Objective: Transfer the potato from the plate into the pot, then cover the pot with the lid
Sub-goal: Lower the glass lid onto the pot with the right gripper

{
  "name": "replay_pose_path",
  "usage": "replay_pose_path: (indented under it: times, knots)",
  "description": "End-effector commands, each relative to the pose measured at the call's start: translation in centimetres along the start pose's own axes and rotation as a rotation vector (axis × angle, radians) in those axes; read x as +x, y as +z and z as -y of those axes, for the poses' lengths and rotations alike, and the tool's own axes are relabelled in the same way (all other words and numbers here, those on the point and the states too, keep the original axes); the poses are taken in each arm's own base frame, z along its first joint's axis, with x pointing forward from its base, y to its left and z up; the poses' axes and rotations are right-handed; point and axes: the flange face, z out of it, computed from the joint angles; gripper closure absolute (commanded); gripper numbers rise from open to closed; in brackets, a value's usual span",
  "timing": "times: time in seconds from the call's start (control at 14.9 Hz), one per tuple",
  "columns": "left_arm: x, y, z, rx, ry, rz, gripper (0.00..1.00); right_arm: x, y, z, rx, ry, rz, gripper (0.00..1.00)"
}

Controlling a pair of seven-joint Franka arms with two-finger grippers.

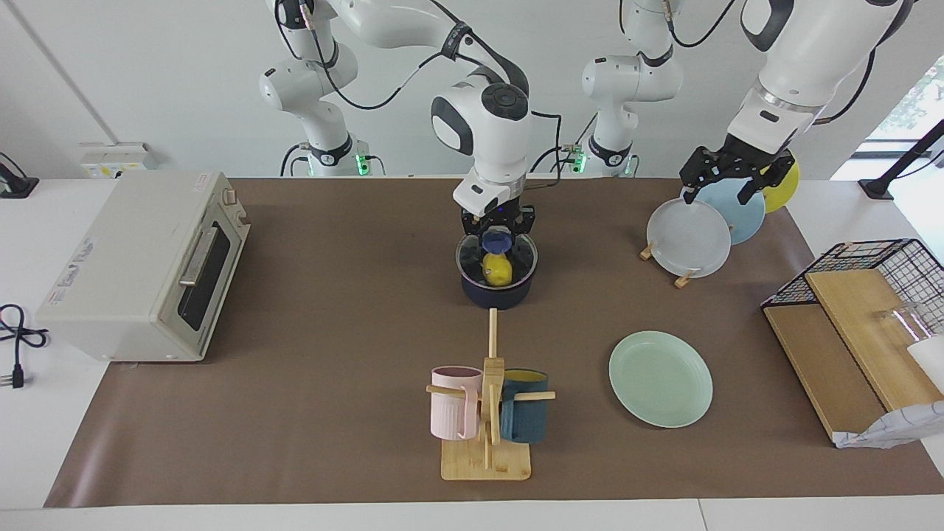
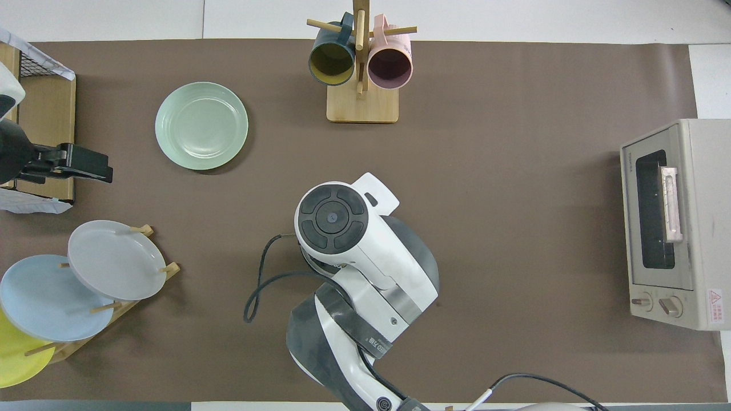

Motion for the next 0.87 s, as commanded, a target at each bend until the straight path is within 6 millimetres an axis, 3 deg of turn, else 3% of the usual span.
replay_pose_path:
  times: [0.0, 0.27, 0.6, 0.8]
  knots:
    - [-0.3, 0.1, -0.2, 0.015, 0.017, 0.02, 0.0, -1.2, 0.4, 0.8, -0.001, 0.016, -0.012, 1.0]
    - [-1.6, 1.8, -0.8, 0.021, 0.024, 0.049, 0.0, -1.4, 0.8, 0.9, -0.009, 0.012, -0.012, 1.0]
    - [-0.4, -0.4, -1.0, 0.015, 0.035, 0.024, 0.0, -1.2, 1.2, 0.7, -0.037, -0.003, -0.025, 1.0]
    - [-0.8, -0.1, -0.3, 0.016, 0.022, 0.056, 0.0, -1.1, 1.0, 0.7, -0.051, -0.017, -0.046, 1.0]
